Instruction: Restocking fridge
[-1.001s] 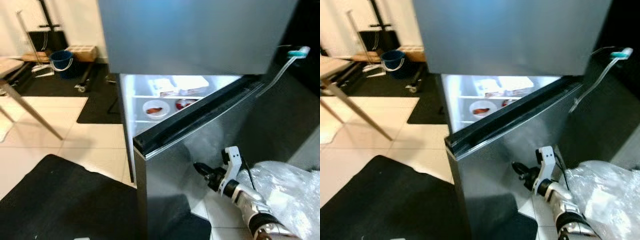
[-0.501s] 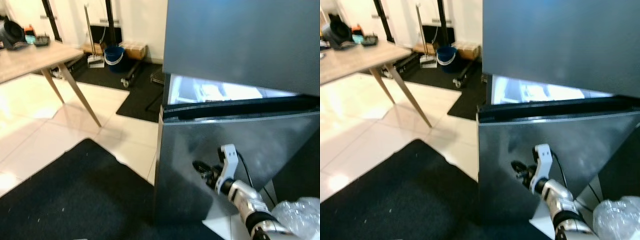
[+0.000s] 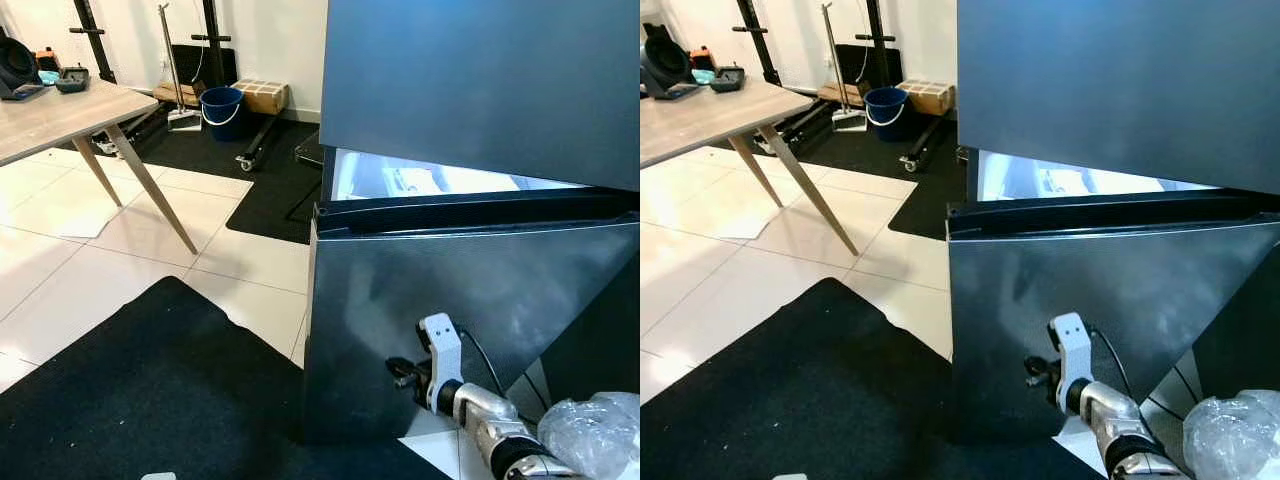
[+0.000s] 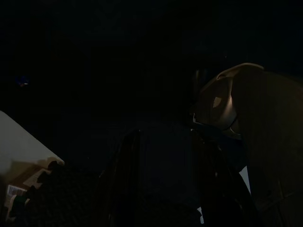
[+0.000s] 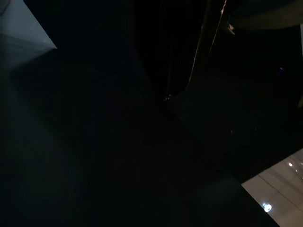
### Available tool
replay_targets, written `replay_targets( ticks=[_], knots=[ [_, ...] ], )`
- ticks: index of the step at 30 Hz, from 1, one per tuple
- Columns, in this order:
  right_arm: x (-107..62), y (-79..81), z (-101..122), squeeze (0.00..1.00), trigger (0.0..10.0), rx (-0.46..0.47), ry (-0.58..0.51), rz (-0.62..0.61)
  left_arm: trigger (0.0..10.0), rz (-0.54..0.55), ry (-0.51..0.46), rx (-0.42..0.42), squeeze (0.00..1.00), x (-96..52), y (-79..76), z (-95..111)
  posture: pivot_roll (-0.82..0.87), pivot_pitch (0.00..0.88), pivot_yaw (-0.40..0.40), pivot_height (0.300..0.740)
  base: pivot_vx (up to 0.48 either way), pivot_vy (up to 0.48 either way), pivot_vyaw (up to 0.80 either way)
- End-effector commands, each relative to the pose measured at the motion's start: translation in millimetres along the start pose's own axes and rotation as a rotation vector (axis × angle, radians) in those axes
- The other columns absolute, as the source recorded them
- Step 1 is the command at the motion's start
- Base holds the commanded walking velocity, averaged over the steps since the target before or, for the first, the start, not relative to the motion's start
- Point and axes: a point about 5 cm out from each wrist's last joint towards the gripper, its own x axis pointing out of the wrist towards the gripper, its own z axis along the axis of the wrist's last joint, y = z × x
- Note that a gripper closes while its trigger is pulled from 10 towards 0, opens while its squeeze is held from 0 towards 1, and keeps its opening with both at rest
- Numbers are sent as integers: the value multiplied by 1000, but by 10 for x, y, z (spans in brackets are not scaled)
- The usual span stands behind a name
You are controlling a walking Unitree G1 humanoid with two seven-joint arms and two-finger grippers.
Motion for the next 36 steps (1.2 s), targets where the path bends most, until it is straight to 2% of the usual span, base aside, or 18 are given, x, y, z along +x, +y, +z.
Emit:
replay_targets(
  ticks=[1, 4, 7, 9, 11, 13, 15, 17, 18, 19, 20, 34, 36],
  knots=[
    [-8, 7, -62, 0, 10000, -17, 31, -10, 10000, 6, 8, -8, 0, -4, 2, -24, -30, 0, -27, 740, 244, 0, 0],
    [-26, 6, -152, 0, 10000, -46, 91, -27, 10000, 8, 8, -9, 0, -4, 3, -24, -30, 0, -27, 740, 247, 0, 0],
    [-136, -24, -462, 0, 10000, -115, 287, -85, 10000, 8, 8, -9, 0, -4, 0, -26, -32, 0, -28, 740, 245, 0, 0],
    [-288, -57, -748, 0, 10000, -209, 465, -128, 10000, 7, 8, -10, 0, -3, -3, -26, -32, 0, -28, 740, 246, 0, 0],
    [-417, -78, -939, 0, 10000, -255, 572, -158, 10000, 5, 8, -9, 0, -3, -4, -25, -32, 0, -28, 740, 247, 0, 0],
    [-493, -81, -1045, 0, 10000, -224, 606, -182, 10000, 4, 8, -8, 0, -4, -4, -26, -31, 0, -26, 740, 249, 0, 0],
    [-493, -81, -1045, 0, 10000, -224, 606, -182, 10000, 4, 8, -8, 0, -4, -4, -26, -31, 0, -26, 740, 251, 0, 0],
    [-612, -63, -1213, 0, 10000, -175, 652, -210, 10000, 3, 8, -6, 0, -4, -5, -26, -31, 0, -26, 740, 326, 0, 0],
    [-612, -63, -1213, 0, 10000, -175, 652, -210, 10000, 3, 8, -6, 0, -4, -5, -26, -31, 0, -26, 740, 386, 0, 0],
    [-719, -32, -1361, 0, 10000, -139, 691, -230, 10000, 0, 9, 0, 0, -4, -6, -27, -31, 0, -26, 740, 398, 0, 0],
    [-753, -20, -1408, 0, 10000, -123, 702, -238, 10000, 0, 9, 1, 0, -4, -6, -28, -31, 0, -26, 740, 412, 0, 0],
    [-849, -35, -1495, 0, 10000, -85, 720, -296, 10000, 9, 6, -8, 0, -10, 16, -33, -33, 0, -21, 740, 369, 0, 0],
    [-836, -50, -1466, 0, 10000, -61, 687, -304, 10000, 9, 8, -4, 0, -10, 15, -34, -33, 0, -21, 740, 0, 0, 0]
  ],
)
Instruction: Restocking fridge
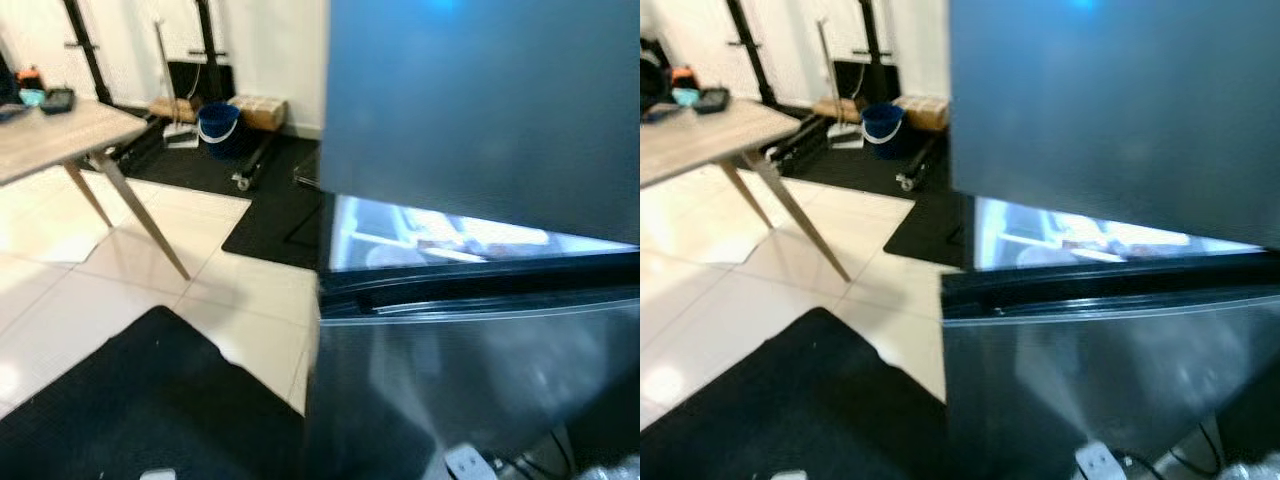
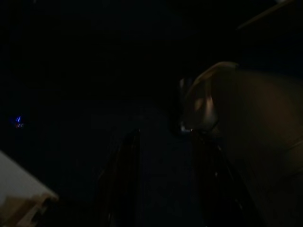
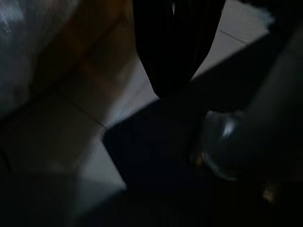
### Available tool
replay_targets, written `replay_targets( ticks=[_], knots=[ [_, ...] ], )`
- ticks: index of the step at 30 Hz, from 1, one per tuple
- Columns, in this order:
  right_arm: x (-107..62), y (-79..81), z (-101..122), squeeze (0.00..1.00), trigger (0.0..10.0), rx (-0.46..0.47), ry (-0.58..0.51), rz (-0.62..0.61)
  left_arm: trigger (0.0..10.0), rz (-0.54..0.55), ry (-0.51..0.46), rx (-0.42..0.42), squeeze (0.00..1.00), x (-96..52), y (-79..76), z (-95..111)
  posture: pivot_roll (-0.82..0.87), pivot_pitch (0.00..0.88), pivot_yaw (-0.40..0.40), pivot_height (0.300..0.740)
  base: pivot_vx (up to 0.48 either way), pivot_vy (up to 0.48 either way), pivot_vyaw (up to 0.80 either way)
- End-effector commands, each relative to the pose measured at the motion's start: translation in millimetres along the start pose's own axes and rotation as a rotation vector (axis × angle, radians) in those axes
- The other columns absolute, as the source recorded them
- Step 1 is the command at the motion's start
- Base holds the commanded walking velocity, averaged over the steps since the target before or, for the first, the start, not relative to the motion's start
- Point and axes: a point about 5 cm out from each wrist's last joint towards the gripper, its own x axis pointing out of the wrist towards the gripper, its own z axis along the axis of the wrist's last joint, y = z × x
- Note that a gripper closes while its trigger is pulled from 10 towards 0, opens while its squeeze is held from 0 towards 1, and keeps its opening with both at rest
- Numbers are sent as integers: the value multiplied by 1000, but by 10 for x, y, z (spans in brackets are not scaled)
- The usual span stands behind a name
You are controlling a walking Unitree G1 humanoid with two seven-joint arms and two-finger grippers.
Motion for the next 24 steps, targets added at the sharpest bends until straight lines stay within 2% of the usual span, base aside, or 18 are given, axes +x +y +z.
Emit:
replay_targets(
  ticks=[1, 5, 17, 23, 24],
  knots=[
    [-30, -82, -33, 0, 10000, 37, -5, -24, 10000, -3, -17, 12, 0, 17, -13, 70, -33, 0, -21, 740, 0, 0, 0],
    [-47, -115, 78, 0, 10000, 88, -95, 11, 10000, -7, -13, 16, 0, 17, -16, 65, -33, 0, -21, 740, 0, 0, 0],
    [-118, -239, 58, 0, 10000, 166, -168, 38, 10000, -17, -13, 20, 0, 18, -35, 59, -32, 0, -26, 740, 0, 0, 0],
    [-162, -223, 333, 0, 10000, 200, -365, 170, 10000, -23, -14, 21, 0, 20, -48, 61, -37, 0, -25, 740, 0, 0, 0],
    [-162, -223, 333, 0, 10000, 200, -365, 170, 10000, -23, -14, 21, 0, 20, -48, 61, -37, 0, -25, 740, 0, 0, 0]
  ],
)
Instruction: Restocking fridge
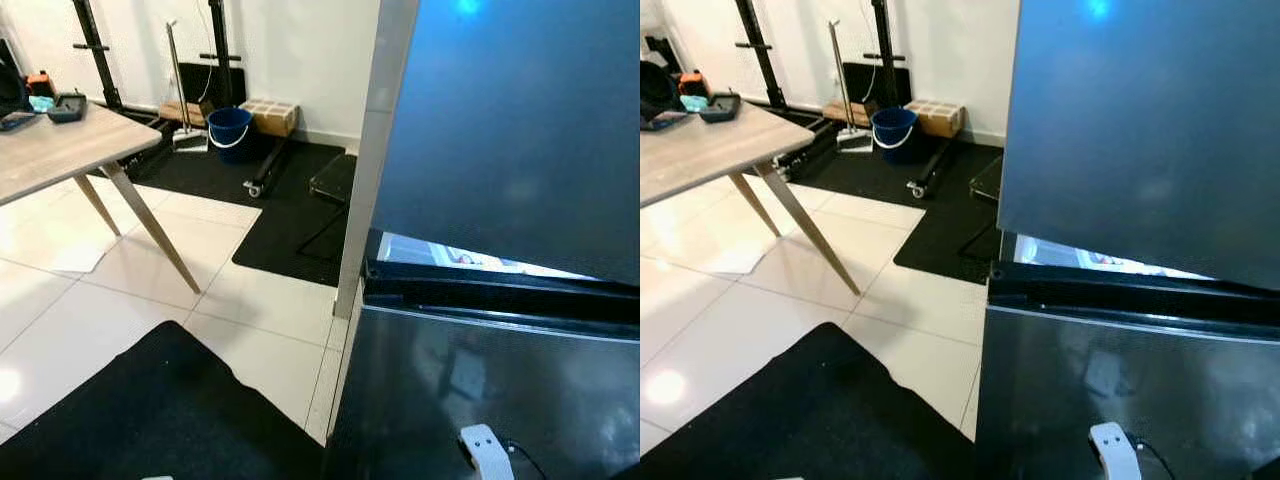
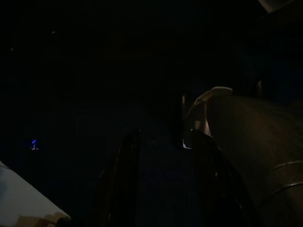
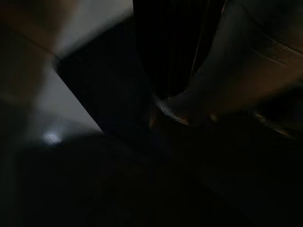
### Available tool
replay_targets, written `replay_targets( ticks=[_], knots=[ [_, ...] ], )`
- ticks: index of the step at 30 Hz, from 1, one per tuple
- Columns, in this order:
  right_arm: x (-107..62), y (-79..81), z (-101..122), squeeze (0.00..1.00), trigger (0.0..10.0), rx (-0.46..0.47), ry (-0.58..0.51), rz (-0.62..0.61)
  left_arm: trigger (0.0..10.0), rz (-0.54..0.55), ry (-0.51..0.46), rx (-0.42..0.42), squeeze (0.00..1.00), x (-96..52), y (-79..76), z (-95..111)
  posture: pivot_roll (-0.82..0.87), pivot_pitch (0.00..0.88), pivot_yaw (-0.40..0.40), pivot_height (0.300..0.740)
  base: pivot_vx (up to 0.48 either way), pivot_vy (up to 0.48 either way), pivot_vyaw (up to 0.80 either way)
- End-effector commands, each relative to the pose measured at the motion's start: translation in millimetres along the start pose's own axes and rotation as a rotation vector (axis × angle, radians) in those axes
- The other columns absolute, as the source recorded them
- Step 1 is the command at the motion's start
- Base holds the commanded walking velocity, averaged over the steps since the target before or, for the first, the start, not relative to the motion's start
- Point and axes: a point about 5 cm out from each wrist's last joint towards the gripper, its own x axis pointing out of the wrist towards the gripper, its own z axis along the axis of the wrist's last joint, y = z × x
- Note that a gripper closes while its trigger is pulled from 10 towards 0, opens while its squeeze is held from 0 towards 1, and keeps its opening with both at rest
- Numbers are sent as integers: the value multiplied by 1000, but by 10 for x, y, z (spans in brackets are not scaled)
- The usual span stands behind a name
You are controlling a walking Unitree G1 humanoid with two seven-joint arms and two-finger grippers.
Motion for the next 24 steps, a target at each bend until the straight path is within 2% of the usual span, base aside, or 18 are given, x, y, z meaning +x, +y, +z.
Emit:
replay_targets(
  ticks=[1, 2, 3, 7, 9, 12, 15, 24],
  knots=[
    [8, -4, 124, 0, 10000, 3, -68, 25, 10000, -13, 6, 14, 0, 6, -29, 0, -37, 0, -25, 740, 0, 0, 0],
    [12, 0, 206, 0, 10000, 18, -115, 54, 10000, -13, 5, 15, 0, 7, -29, 2, -37, 0, -23, 740, 0, 0, 0],
    [12, 0, 206, 0, 10000, 18, -115, 54, 10000, -13, 5, 15, 0, 7, -29, 2, -37, 0, -23, 740, 0, 0, 0],
    [-12, -15, 582, 0, 10000, 75, -319, 166, 10000, -14, 2, 16, 0, 8, -29, 9, -37, 0, -23, 740, 0, 0, 0],
    [-19, -17, 623, 0, 10000, 82, -342, 181, 10000, -15, 2, 16, 0, 8, -29, 9, -37, 0, -23, 740, 0, 0, 0],
    [-61, -41, 847, 0, 10000, 82, -446, 233, 10000, -16, 2, 16, 0, 7, -28, 7, -37, 0, -23, 740, 0, 0, 0],
    [-90, -70, 979, 0, 10000, 85, -506, 241, 10000, -17, 3, 16, 0, 6, -29, 5, -37, 0, -23, 740, 0, 0, 0],
    [-122, -76, 1196, 0, 10000, 90, -597, 266, 10000, -19, 0, 16, 0, 5, -30, 3, -36, 0, -23, 740, 0, 0, 0]
  ],
)
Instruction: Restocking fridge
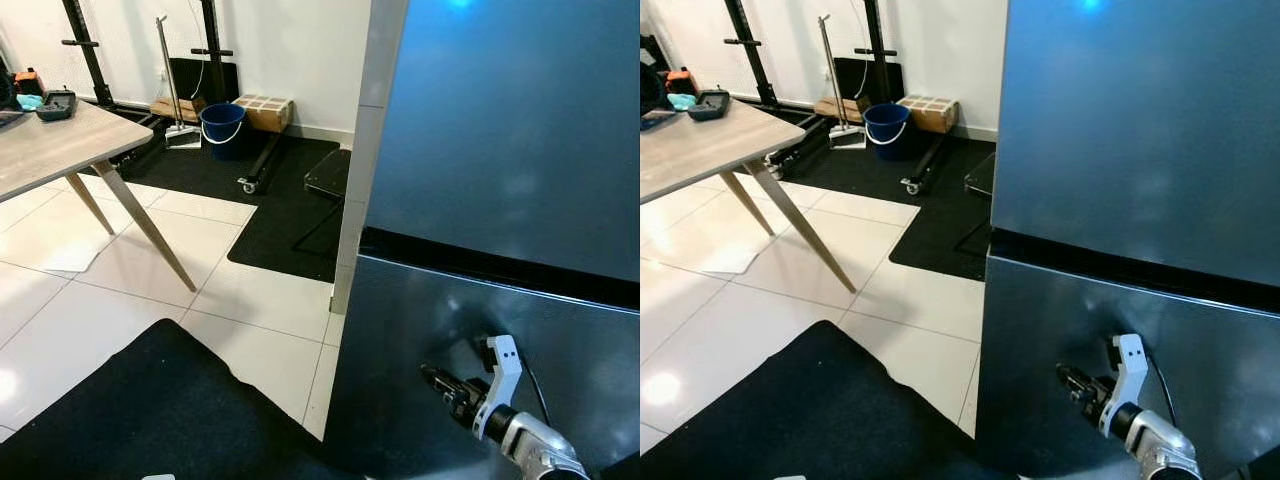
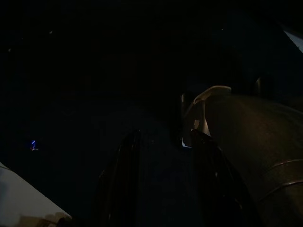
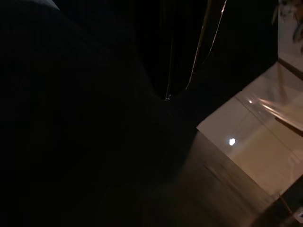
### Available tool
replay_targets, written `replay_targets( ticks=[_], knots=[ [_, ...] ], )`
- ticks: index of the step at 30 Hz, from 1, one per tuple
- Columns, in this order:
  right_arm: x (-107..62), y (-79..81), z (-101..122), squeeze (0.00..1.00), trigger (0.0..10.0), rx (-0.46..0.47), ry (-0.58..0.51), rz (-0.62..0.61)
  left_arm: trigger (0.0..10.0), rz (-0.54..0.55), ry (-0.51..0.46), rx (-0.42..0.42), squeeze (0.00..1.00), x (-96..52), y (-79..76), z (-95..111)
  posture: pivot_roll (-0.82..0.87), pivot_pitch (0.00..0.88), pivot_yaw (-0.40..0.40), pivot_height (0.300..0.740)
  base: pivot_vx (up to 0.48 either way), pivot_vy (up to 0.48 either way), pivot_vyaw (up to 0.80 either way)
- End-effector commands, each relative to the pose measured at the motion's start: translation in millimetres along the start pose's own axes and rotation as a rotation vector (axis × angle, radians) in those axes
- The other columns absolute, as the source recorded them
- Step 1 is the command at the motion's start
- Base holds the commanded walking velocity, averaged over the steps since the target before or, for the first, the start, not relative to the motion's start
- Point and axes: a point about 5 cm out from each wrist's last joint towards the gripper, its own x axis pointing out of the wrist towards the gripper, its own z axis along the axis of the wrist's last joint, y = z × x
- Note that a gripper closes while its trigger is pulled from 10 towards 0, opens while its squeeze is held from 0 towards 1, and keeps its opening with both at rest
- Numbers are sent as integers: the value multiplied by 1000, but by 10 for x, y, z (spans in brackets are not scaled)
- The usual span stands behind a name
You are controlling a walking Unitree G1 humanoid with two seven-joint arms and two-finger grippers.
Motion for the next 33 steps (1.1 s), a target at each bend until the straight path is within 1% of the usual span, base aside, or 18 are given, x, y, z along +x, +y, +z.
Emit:
replay_targets(
  ticks=[1, 4, 10, 12, 15, 16, 17, 18, 19, 20, 22, 23, 25, 26, 28, 30, 31, 33],
  knots=[
    [43, -7, 141, 0, 10000, -19, -52, 10, 10000, -10, 5, 14, 0, 0, -21, -15, -36, 0, -23, 740, 0, 0, 0],
    [78, 0, 201, 0, 10000, -20, -75, 14, 10000, -10, 4, 15, 0, 0, -21, -13, -36, 0, -23, 740, 0, 0, 0],
    [102, -40, 288, 0, 10000, 2, -129, -48, 10000, -12, 3, 16, 0, 0, -24, -13, -33, 0, -24, 740, 0, 0, 0],
    [109, -23, 258, 0, 10000, -9, -102, -33, 10000, -13, 2, 15, 0, 1, -26, -11, -33, 0, -25, 740, 0, 0, 0],
    [104, 15, 110, 0, 10000, -27, -4, -8, 10000, -14, 2, 15, 0, 2, -29, -11, -33, 0, -25, 740, 0, 0, 0],
    [76, 42, -57, 0, 10000, -54, 104, 0, 10000, -16, 2, 14, 0, 2, -31, -11, -33, 0, -25, 740, 0, 0, 0],
    [76, 42, -57, 0, 10000, -54, 104, 0, 10000, -16, 2, 14, 0, 2, -31, -11, -33, 0, -25, 740, 0, 0, 0],
    [25, 67, -255, 0, 10000, -101, 235, -3, 10000, -18, 3, 14, 0, 3, -36, -11, -33, 0, -25, 740, 0, 0, 0],
    [-16, 81, -380, 0, 10000, -135, 318, -4, 10000, -20, 3, 14, 0, 4, -38, -11, -33, 0, -25, 740, 0, 0, 0],
    [-16, 81, -380, 0, 10000, -135, 318, -4, 10000, -20, 3, 14, 0, 4, -38, -11, -33, 0, -25, 740, 0, 0, 0],
    [-153, 68, -670, 0, 10000, -164, 486, -102, 10000, -26, 7, 20, 0, 5, -46, -13, -33, 0, -25, 740, 0, 0, 0],
    [-153, 68, -670, 0, 10000, -164, 486, -102, 10000, -26, 7, 20, 0, 5, -46, -13, -33, 0, -25, 740, 0, 0, 0],
    [-285, 27, -860, 0, 10000, -191, 601, -229, 10000, -29, 9, 23, 0, 6, -52, -15, -33, 0, -25, 740, 0, 0, 0],
    [-285, 27, -860, 0, 10000, -191, 601, -229, 10000, -29, 9, 23, 0, 6, -52, -15, -33, 0, -25, 740, 0, 0, 0],
    [-430, -4, -1016, 0, 10000, -202, 670, -355, 10000, -30, 10, 25, 0, 7, -57, -15, -31, 0, -22, 740, 0, 0, 0],
    [-523, -1, -1117, 0, 10000, -160, 684, -421, 10000, -29, 11, 26, 0, 7, -57, -16, -31, 0, -22, 740, 0, 0, 0],
    [-523, -1, -1117, 0, 10000, -160, 684, -421, 10000, -29, 11, 26, 0, 7, -57, -16, -31, 0, -22, 740, 0, 0, 0],
    [-626, 24, -1234, 0, 10000, -120, 706, -460, 10000, -27, 12, 29, 0, 7, -56, -17, -29, 0, -24, 740, 0, 0, 0]
  ],
)
